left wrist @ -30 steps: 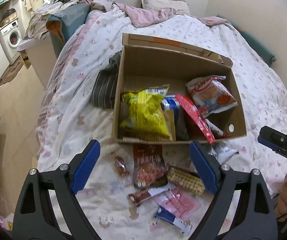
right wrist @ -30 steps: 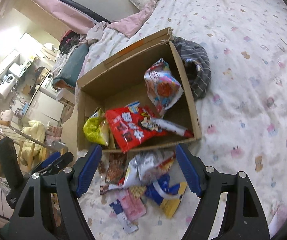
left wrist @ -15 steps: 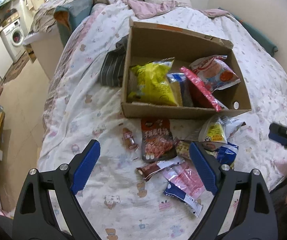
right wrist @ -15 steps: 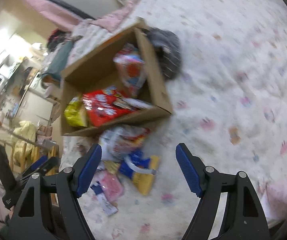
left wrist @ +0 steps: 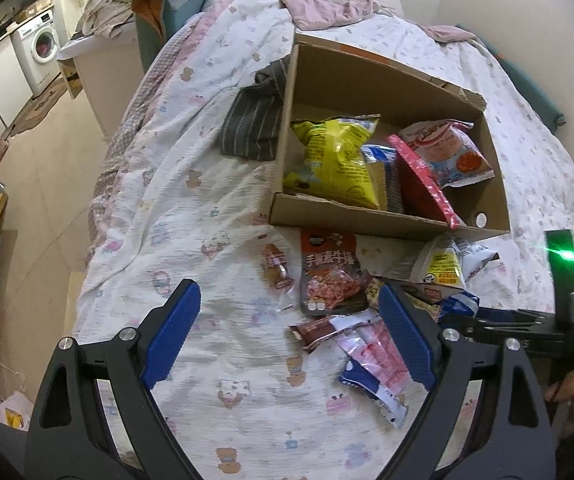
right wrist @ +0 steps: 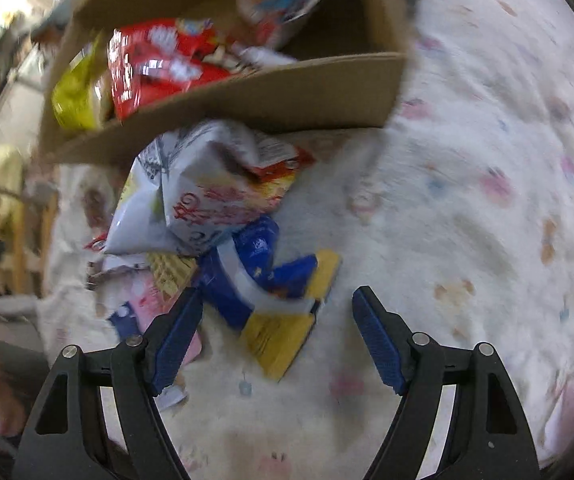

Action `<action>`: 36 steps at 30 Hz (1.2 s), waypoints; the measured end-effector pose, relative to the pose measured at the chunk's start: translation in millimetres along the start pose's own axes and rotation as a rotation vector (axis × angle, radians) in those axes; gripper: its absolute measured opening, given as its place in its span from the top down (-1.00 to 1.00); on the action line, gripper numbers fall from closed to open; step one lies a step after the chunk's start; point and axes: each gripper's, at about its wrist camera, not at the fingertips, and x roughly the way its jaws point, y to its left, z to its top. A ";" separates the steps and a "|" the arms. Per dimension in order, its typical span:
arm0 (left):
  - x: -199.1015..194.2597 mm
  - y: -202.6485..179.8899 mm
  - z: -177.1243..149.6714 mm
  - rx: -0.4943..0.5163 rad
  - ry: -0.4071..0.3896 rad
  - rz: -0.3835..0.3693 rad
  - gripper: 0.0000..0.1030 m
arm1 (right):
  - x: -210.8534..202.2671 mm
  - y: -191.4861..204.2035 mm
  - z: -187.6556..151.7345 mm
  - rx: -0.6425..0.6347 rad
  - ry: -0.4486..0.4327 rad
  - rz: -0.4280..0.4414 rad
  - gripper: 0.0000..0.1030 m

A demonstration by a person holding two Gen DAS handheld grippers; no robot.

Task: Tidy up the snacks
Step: 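Grasp the blue-and-yellow bag with the right gripper while the left gripper grasps the blue-and-white stick packet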

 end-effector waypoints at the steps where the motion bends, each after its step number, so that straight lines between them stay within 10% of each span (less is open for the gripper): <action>1: -0.2 3.9 -0.2 -0.005 -0.001 0.002 -0.72 | 2.0 2.4 1.0 -0.007 0.004 -0.004 -0.54; 4: 0.1 15.8 -0.6 -0.028 0.000 0.011 -0.72 | 3.8 10.7 2.5 -0.043 -0.005 -0.013 -0.47; 7: 4.1 29.6 -2.1 -0.065 0.016 0.014 -0.72 | 4.1 16.4 2.6 -0.076 0.006 0.036 0.14; 10: 8.5 36.8 -3.9 -0.102 0.041 0.006 -0.72 | 0.3 19.6 -4.0 -0.118 0.011 0.046 0.33; 26: 42.0 -13.9 -39.7 -0.104 0.175 0.067 -0.71 | -85.1 -59.4 -35.2 0.053 -0.187 0.052 0.37; 31: 71.6 -45.6 -70.1 -0.090 0.342 -0.009 -0.20 | -92.5 -72.0 -35.4 0.103 -0.222 0.066 0.37; 36: 78.8 -68.8 -78.8 -0.003 0.350 0.002 -0.12 | -90.8 -73.8 -38.9 0.099 -0.214 0.059 0.37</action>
